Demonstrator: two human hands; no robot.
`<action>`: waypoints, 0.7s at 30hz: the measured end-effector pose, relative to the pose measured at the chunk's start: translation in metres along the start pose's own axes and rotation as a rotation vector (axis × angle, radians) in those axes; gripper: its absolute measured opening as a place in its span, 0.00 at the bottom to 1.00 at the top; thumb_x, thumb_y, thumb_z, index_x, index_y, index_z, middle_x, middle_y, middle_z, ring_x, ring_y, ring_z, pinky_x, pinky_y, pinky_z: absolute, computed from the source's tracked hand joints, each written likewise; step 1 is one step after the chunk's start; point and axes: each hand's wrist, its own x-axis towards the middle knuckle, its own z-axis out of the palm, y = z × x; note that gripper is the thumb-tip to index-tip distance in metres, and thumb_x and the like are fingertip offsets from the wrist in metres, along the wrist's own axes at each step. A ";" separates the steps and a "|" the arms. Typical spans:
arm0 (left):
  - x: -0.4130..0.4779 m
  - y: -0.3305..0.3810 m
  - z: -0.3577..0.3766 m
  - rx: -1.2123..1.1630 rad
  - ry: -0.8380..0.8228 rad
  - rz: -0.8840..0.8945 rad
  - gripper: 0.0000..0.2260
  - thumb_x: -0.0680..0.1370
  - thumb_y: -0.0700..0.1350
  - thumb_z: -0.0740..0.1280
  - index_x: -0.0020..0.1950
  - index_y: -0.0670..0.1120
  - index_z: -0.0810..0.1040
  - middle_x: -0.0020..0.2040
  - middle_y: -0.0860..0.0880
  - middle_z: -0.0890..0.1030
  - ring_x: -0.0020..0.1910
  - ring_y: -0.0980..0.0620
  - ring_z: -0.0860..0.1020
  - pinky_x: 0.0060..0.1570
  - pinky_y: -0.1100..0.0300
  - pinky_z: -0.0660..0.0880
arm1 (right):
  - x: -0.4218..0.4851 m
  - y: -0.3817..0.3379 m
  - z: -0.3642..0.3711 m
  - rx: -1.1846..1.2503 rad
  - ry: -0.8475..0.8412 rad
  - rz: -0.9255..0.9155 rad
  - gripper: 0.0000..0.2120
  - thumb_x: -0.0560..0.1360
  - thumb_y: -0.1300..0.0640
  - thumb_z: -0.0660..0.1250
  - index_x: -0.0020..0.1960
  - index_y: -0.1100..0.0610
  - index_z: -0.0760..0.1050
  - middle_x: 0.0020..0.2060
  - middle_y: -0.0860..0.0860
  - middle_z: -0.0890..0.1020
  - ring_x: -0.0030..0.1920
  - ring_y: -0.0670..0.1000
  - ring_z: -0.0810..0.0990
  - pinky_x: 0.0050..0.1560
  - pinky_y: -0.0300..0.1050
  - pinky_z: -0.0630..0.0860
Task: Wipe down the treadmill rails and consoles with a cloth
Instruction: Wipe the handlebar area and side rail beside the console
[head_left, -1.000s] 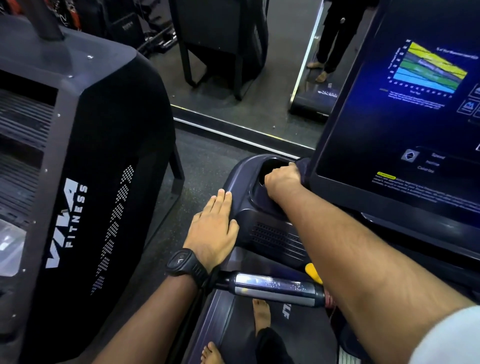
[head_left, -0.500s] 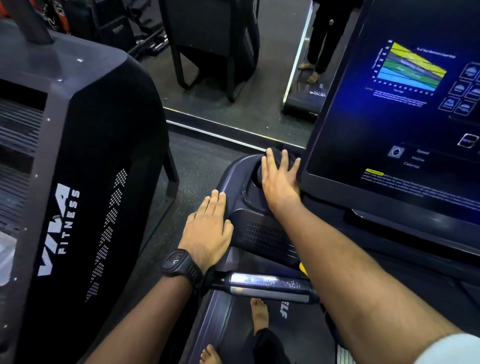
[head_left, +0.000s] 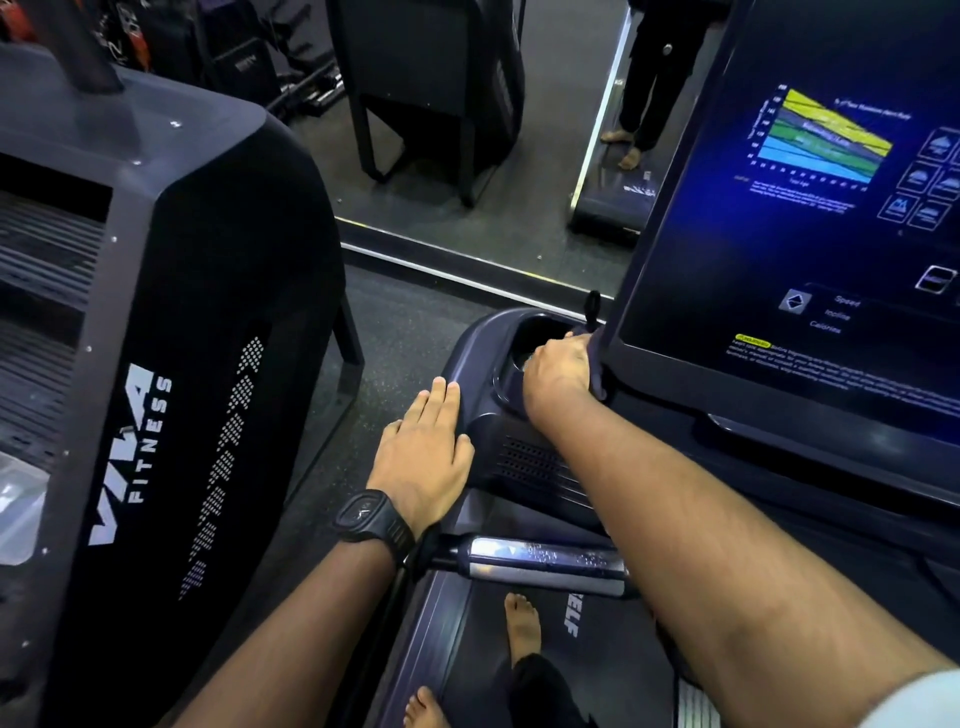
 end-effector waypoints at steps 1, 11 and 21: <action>0.000 0.000 0.000 -0.001 -0.001 0.000 0.29 0.83 0.50 0.54 0.82 0.47 0.49 0.82 0.49 0.51 0.80 0.51 0.52 0.75 0.48 0.59 | 0.000 0.000 -0.002 0.070 0.030 0.004 0.17 0.82 0.58 0.58 0.68 0.56 0.76 0.63 0.53 0.80 0.65 0.60 0.77 0.62 0.61 0.75; 0.003 0.000 0.000 -0.002 0.005 -0.005 0.30 0.82 0.50 0.56 0.82 0.47 0.50 0.82 0.48 0.52 0.80 0.50 0.54 0.75 0.49 0.59 | 0.004 -0.026 0.021 0.837 0.337 0.196 0.34 0.80 0.47 0.60 0.81 0.56 0.53 0.78 0.57 0.64 0.71 0.63 0.72 0.64 0.64 0.69; 0.001 0.001 0.001 -0.004 0.002 -0.009 0.30 0.82 0.49 0.55 0.82 0.47 0.50 0.82 0.48 0.51 0.80 0.50 0.53 0.76 0.48 0.60 | -0.002 -0.039 0.036 0.935 0.345 0.130 0.35 0.81 0.46 0.61 0.83 0.48 0.47 0.82 0.51 0.52 0.70 0.64 0.70 0.67 0.66 0.69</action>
